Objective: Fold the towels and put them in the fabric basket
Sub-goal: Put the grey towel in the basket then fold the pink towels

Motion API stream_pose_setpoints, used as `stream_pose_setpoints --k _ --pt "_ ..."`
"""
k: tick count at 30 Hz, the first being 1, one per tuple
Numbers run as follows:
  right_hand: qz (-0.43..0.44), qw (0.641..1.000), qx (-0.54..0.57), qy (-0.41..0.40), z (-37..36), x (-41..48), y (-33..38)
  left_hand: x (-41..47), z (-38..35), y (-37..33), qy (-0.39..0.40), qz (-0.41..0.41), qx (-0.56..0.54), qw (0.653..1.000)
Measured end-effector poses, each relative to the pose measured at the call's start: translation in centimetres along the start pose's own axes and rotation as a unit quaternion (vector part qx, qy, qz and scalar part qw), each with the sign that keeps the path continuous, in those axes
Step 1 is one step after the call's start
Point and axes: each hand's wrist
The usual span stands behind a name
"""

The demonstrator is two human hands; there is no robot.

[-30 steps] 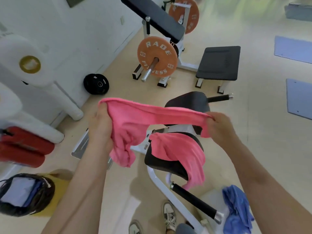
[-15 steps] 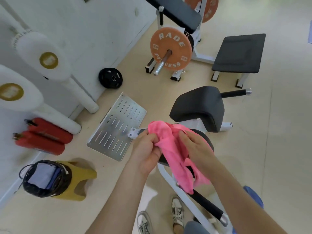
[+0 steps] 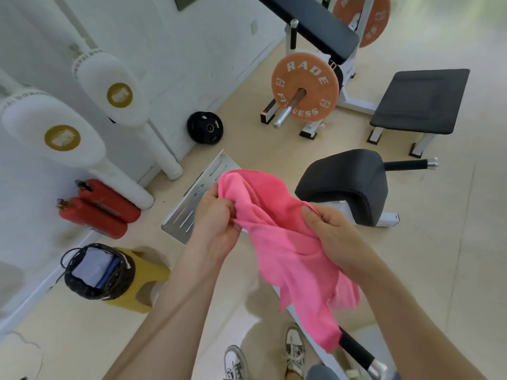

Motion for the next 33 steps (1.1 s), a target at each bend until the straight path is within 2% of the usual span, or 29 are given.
stream_pose_setpoints --k 1,3,5,6,7,8,9,11,12,14,16,20,23,25,29,33 --pt "0.009 1.0 -0.007 -0.003 -0.4 0.1 0.3 0.0 0.4 0.0 0.003 -0.002 0.035 0.999" --pt "0.034 0.999 -0.032 -0.023 -1.2 0.2 0.8 0.1 1.6 0.4 -0.016 -0.058 0.205 0.977" --pt "0.056 0.996 -0.06 -0.045 -1.8 0.2 1.4 -0.3 2.9 0.8 -0.025 -0.214 0.428 0.878" --pt "0.063 0.994 -0.067 -0.052 -2.0 0.2 1.6 -0.5 3.5 1.3 0.011 -0.274 0.468 0.84" --pt "0.068 0.994 -0.073 -0.053 -2.2 0.3 1.9 -1.1 3.5 1.4 0.072 -0.271 0.452 0.847" --pt "0.075 0.993 -0.08 -0.047 -2.4 0.3 2.2 -2.1 3.2 1.5 0.168 -0.221 0.422 0.863" --pt "0.08 0.992 -0.086 -0.039 -2.6 0.3 2.5 -2.9 2.8 1.5 0.248 -0.166 0.404 0.865" --pt "0.082 0.992 -0.091 -0.03 -2.9 0.4 3.0 -3.9 2.5 1.8 0.334 -0.113 0.386 0.852" --pt "0.081 0.993 -0.085 -0.03 -2.9 0.4 3.3 -4.0 2.4 2.0 0.346 -0.101 0.345 0.867" --pt "0.072 0.995 -0.071 -0.025 -2.7 0.4 4.0 -4.3 2.1 1.8 0.324 -0.045 0.215 0.92" --pt "0.047 0.997 -0.054 0.003 -2.5 0.4 4.3 -4.3 2.2 1.6 0.285 -0.007 0.128 0.95" --pt "-0.012 0.999 0.031 0.02 -2.0 0.3 4.0 -4.6 2.2 0.7 0.314 0.067 0.092 0.943" --pt "-0.017 0.996 0.082 -0.025 -3.1 0.2 3.1 -5.2 2.4 1.4 0.289 0.064 0.14 0.945" --pt "0.013 0.997 0.048 -0.064 -4.0 0.1 3.0 -5.8 2.6 2.3 0.291 0.049 0.168 0.94" --pt "0.053 0.988 -0.046 -0.135 -4.5 0.1 3.2 -6.5 2.9 2.8 0.288 0.016 0.148 0.946" --pt "0.045 0.988 -0.058 -0.134 -3.8 0.1 3.1 -6.7 2.6 2.2 0.248 -0.03 0.11 0.962"
Point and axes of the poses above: each hand's wrist, its own x-axis towards the middle knuckle, its own z-axis out of the back of the hand, y = z × x, and after that the axes turned 9 degrees about -z, right-handed
